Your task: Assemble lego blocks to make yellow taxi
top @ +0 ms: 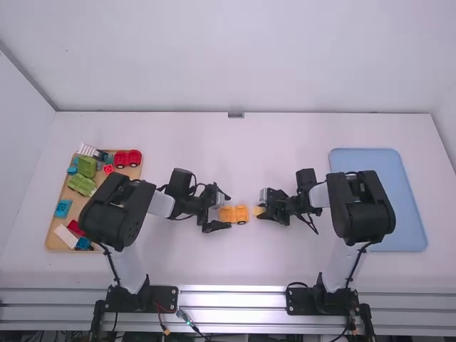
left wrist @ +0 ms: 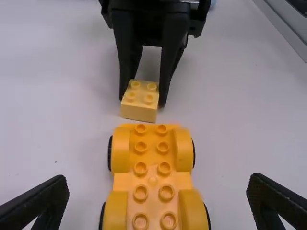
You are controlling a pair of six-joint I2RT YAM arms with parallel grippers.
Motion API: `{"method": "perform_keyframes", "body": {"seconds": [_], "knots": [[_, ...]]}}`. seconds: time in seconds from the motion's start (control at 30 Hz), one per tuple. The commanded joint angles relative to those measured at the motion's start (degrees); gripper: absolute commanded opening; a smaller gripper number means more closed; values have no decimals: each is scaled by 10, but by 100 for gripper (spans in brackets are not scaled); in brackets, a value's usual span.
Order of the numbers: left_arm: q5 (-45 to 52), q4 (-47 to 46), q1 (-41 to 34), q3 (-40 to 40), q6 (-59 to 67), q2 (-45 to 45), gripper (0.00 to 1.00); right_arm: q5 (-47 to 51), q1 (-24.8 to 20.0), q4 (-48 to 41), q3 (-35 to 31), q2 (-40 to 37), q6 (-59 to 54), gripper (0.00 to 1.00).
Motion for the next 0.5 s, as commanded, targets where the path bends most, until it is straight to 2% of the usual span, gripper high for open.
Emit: {"method": "perform_keyframes", "body": {"seconds": [0.0,0.2,0.47], "knots": [[-24,5,-14,-1,10,11,99,-11,-2,-15,11,4,4,16],[-52,20,-20,-5,4,23,99,-38,-2,-100,61,3,-3,13],[-23,25,-20,10,31,70,100,-54,18,-333,164,3,-175,19]]}}
